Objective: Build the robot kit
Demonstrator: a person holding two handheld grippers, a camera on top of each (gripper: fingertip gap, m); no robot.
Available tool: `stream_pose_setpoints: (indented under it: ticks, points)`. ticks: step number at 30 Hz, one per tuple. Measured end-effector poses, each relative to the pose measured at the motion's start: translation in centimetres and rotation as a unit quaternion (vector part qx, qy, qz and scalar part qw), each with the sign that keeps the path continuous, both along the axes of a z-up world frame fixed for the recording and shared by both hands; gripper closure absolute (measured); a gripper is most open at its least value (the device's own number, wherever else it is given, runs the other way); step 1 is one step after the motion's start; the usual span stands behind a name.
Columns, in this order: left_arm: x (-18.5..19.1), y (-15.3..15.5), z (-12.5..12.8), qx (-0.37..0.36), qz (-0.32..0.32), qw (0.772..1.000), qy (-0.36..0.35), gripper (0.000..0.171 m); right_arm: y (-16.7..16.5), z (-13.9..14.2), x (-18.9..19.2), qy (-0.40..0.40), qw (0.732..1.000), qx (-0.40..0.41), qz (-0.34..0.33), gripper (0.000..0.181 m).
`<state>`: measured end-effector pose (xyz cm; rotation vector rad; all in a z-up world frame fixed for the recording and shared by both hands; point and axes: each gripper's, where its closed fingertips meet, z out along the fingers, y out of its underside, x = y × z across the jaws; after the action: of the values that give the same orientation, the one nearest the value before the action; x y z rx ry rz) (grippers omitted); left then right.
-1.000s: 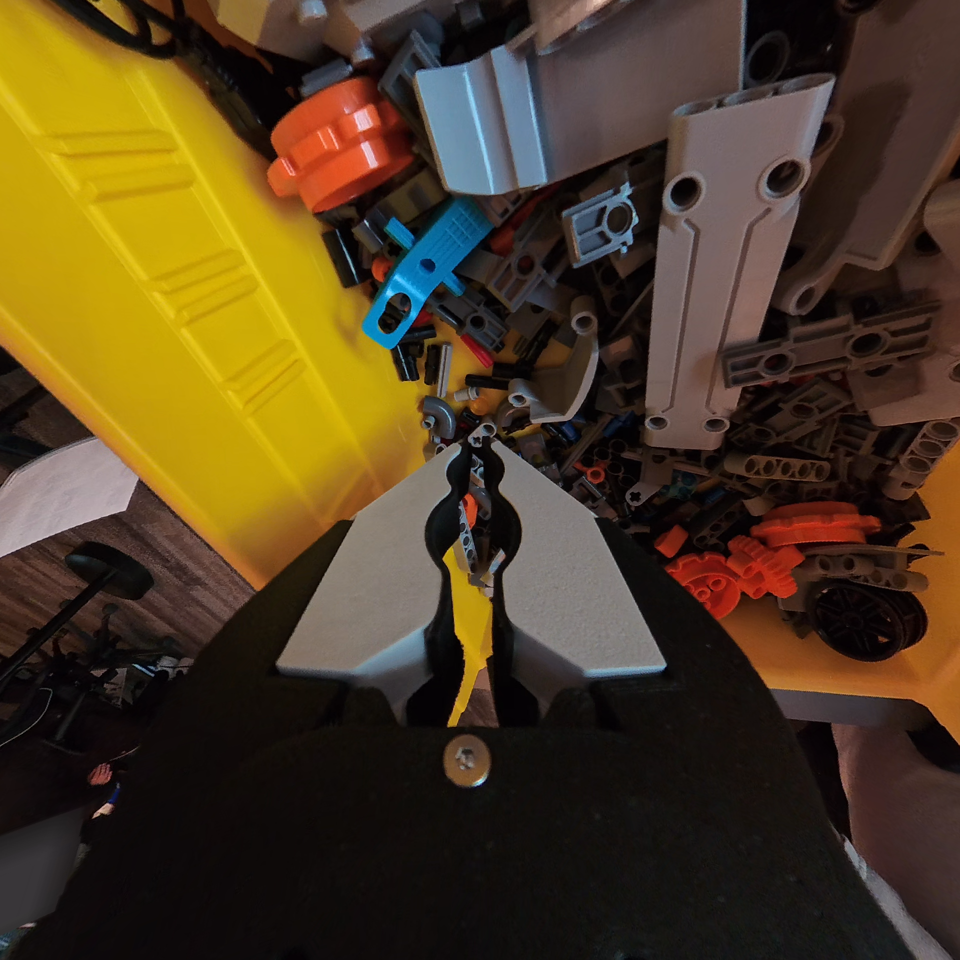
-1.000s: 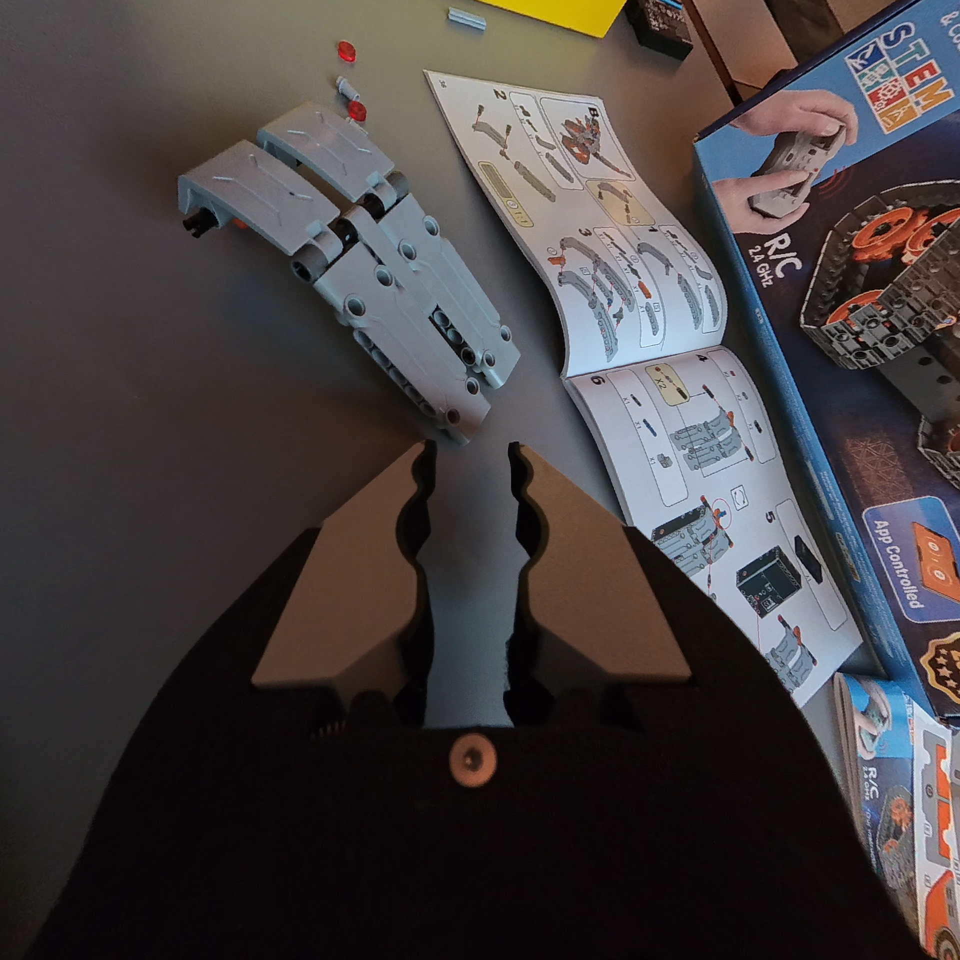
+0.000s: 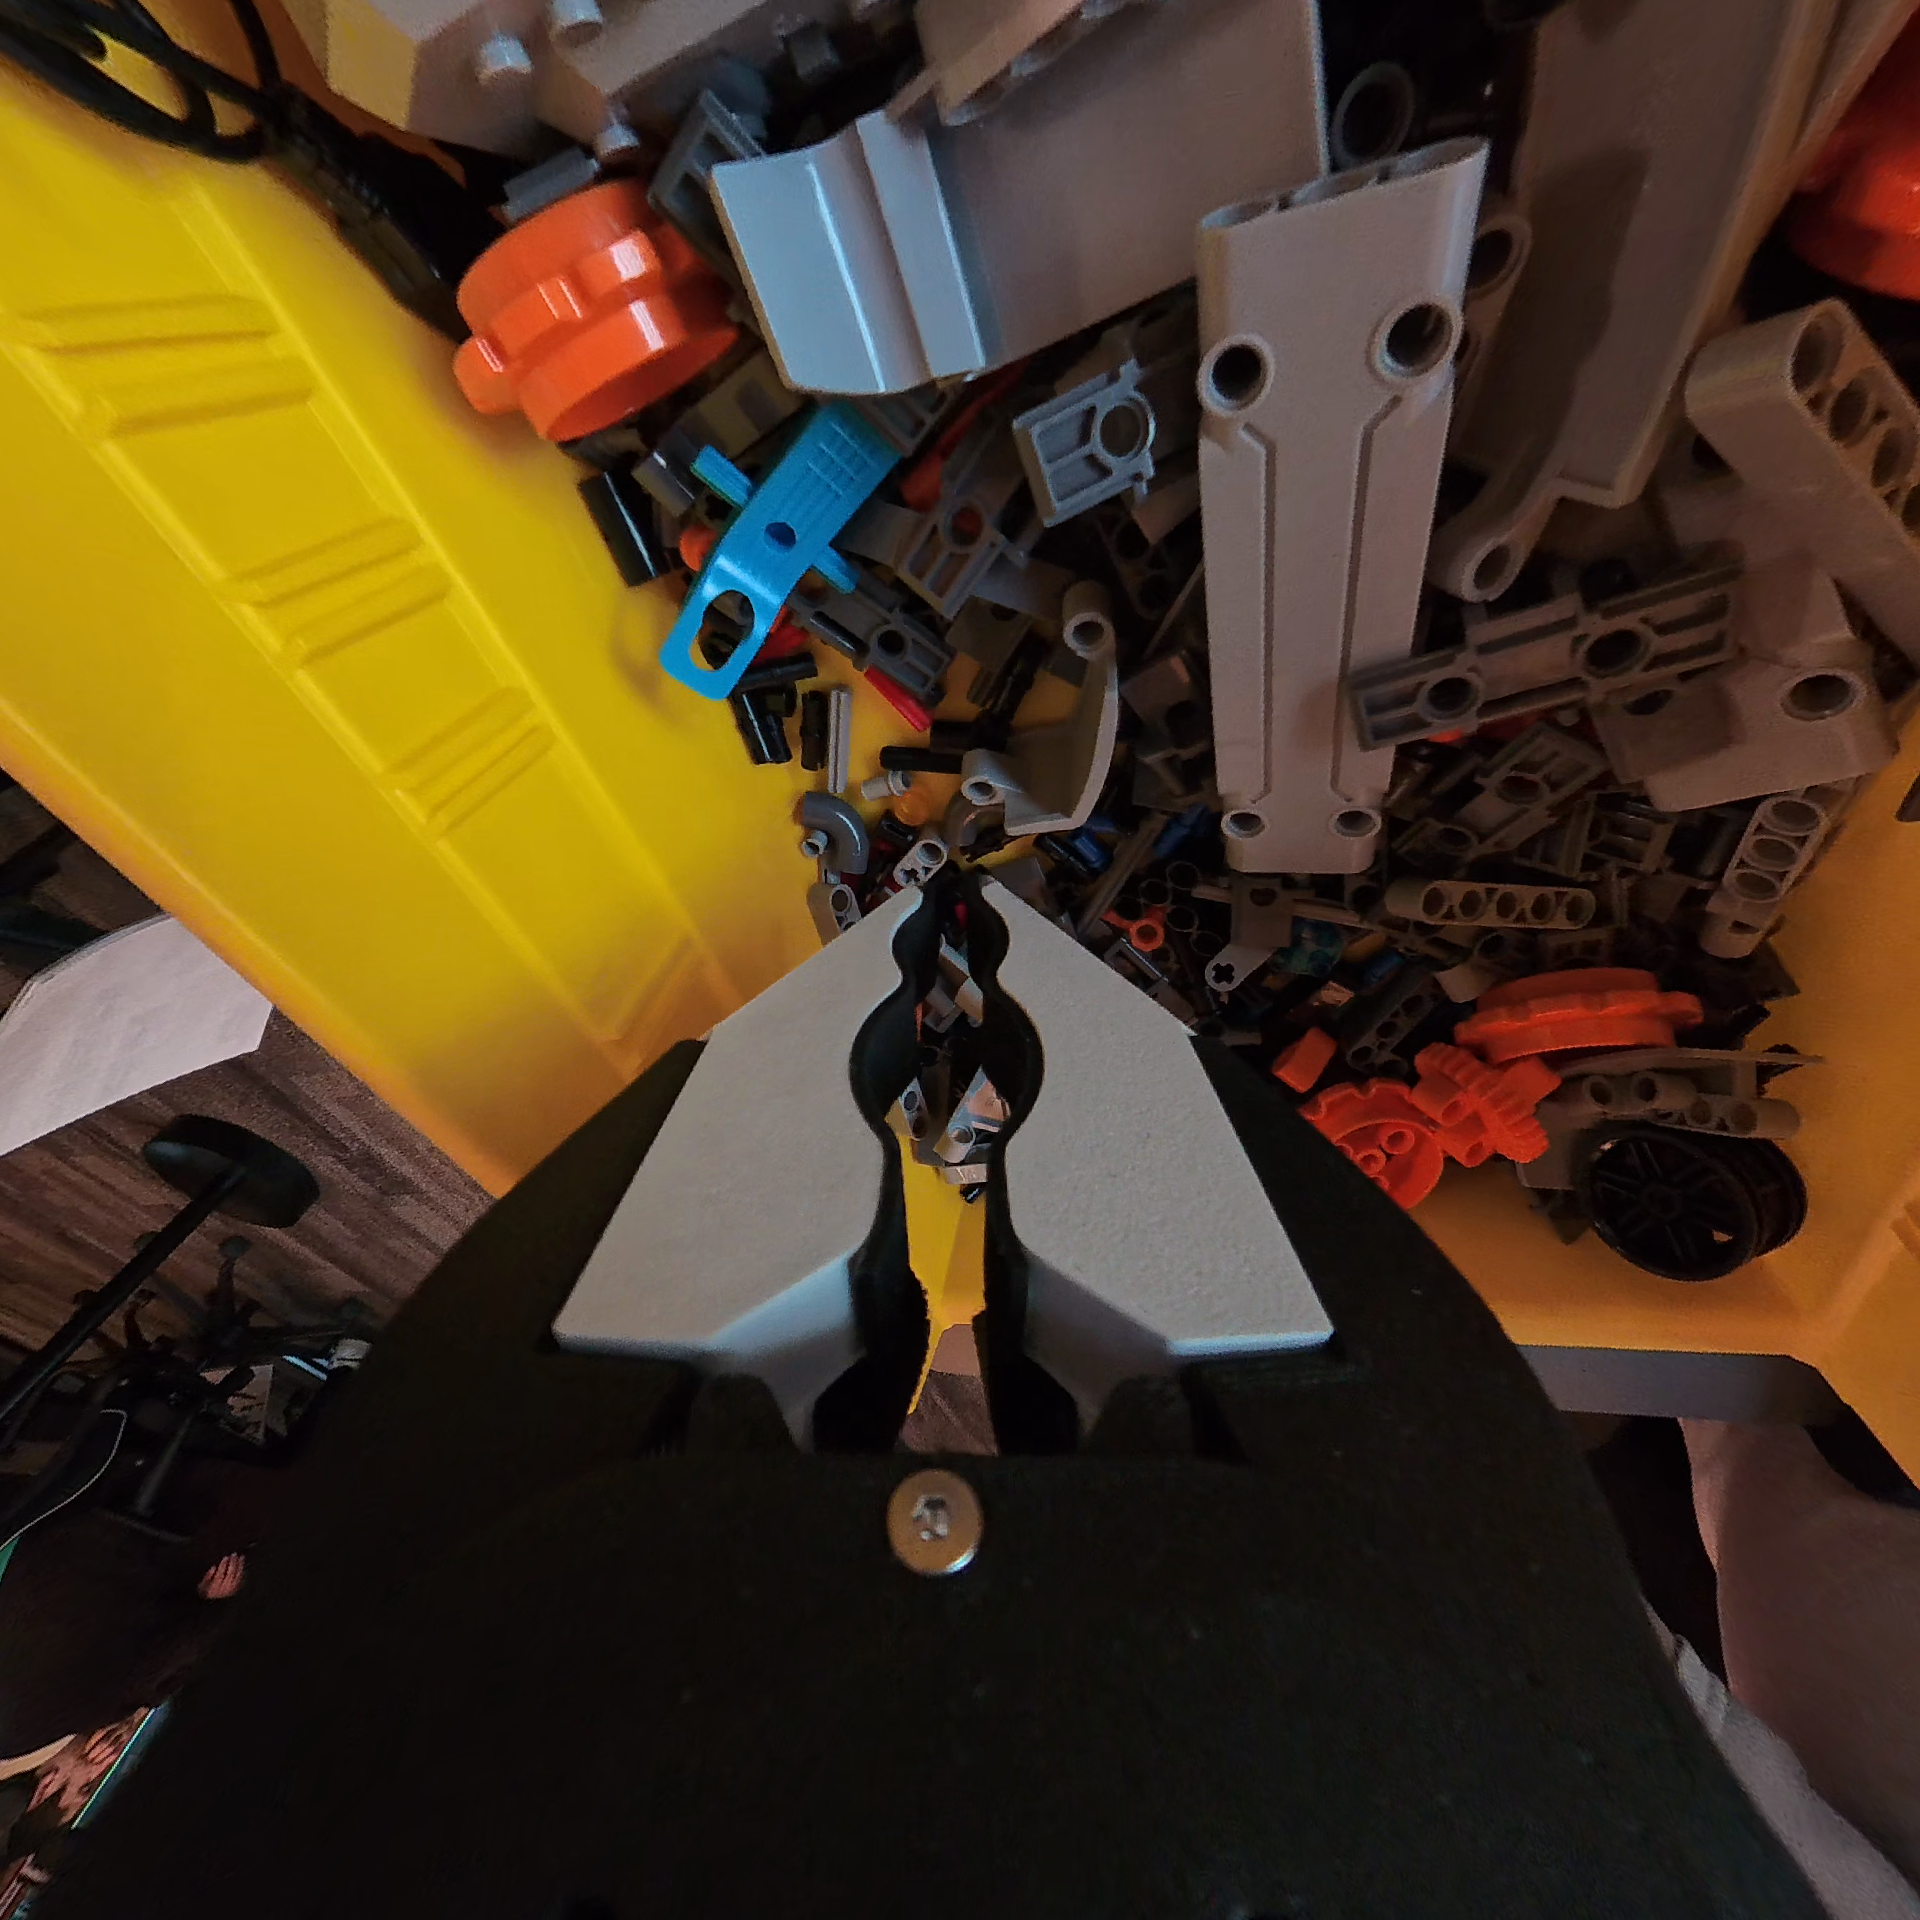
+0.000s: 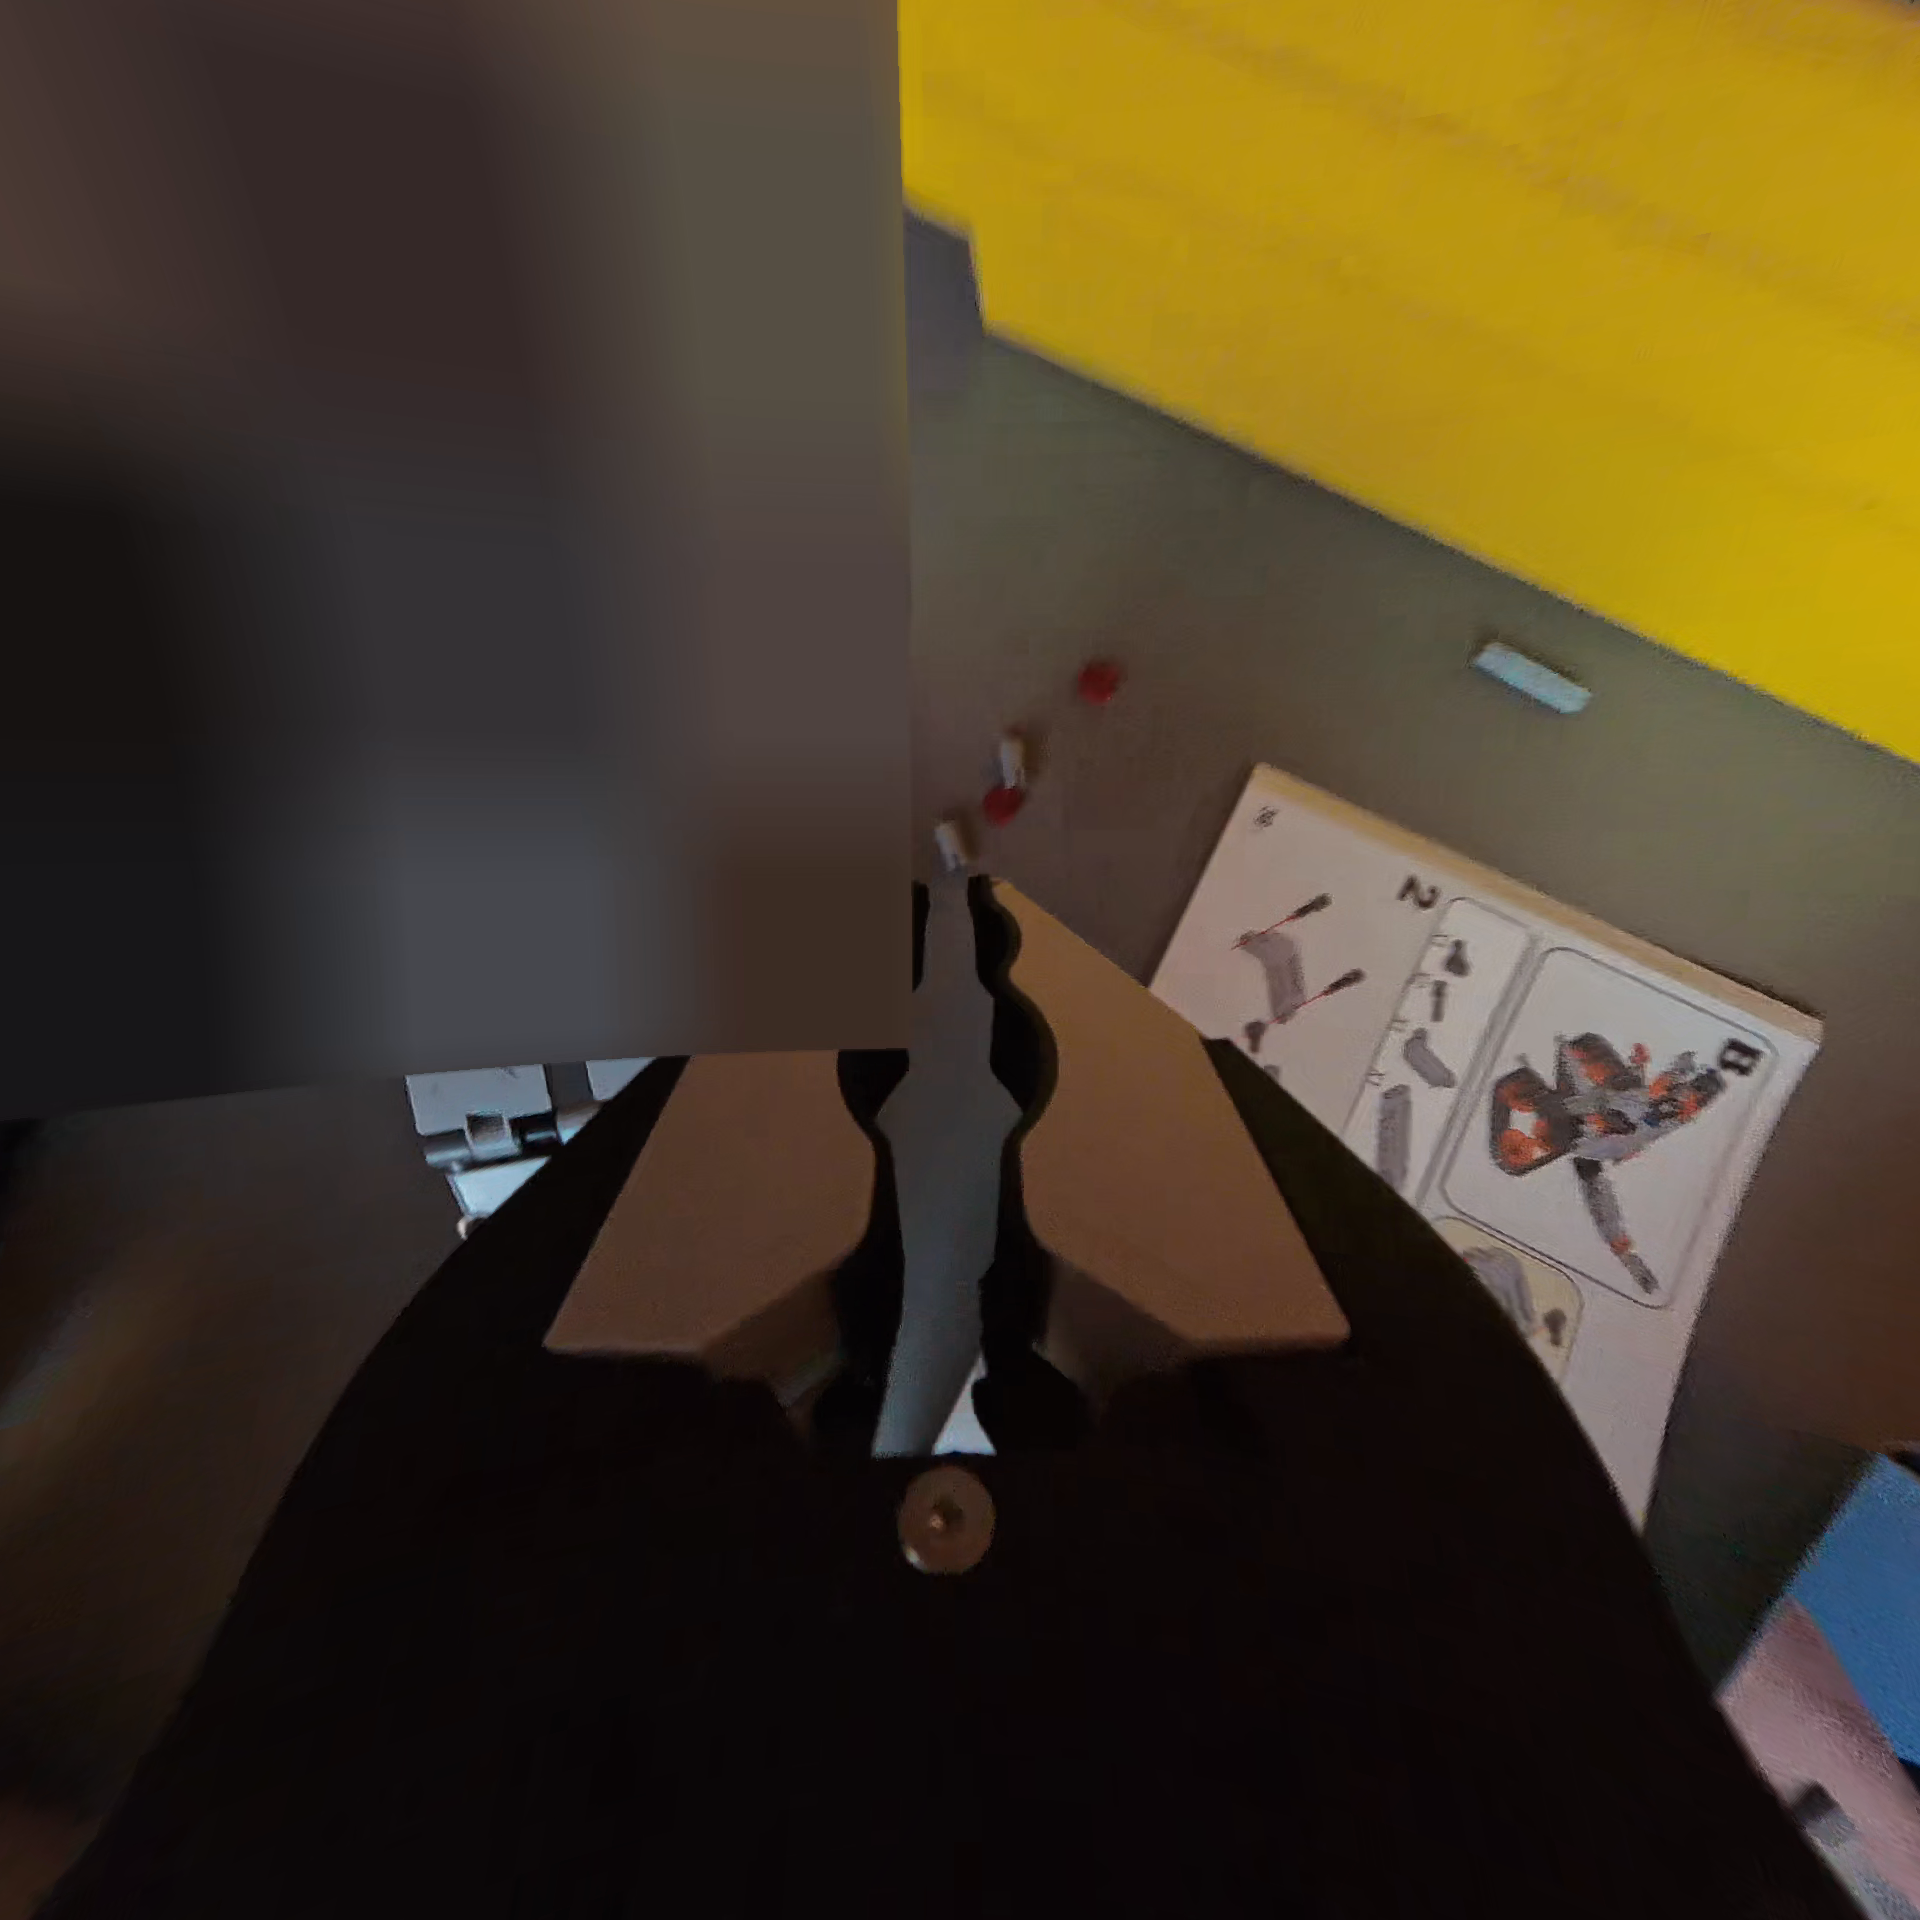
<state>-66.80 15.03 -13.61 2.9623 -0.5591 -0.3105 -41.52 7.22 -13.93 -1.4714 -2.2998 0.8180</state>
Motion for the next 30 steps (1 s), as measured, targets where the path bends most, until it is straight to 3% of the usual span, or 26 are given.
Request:
stream_pose_setpoints:
  ticks: [1,9,16,21,26,30]
  points:
    - [0.0,0.0,0.0,0.0,0.0,1.0,0.001,0.17,-0.1,-0.7,0.1,0.0,1.0,0.016,0.012,0.171]
    - [0.5,0.0,0.2,0.003,-0.009,1.0,-0.001,0.17,-0.3,-1.2,-0.9,0.046,0.998,0.011,0.04,0.169]
    - [0.5,0.0,-0.1,-0.003,-0.007,1.0,0.002,0.168,-0.6,-2.2,-1.0,0.031,0.998,0.008,0.048,0.177]
    - [0.5,0.0,0.0,-0.002,-0.006,1.0,0.001,0.169,-0.2,-0.7,-2.0,0.068,0.997,0.007,0.031,0.181]
    - [0.4,-0.1,0.0,-0.003,-0.007,1.0,0.002,0.169,0.5,-1.1,-0.4,0.025,0.999,0.017,0.028,0.181]
    - [0.5,-0.1,0.0,-0.003,-0.007,1.0,0.001,0.169,-0.4,-1.2,1.2,-0.01,0.999,-0.023,0.038,0.173]
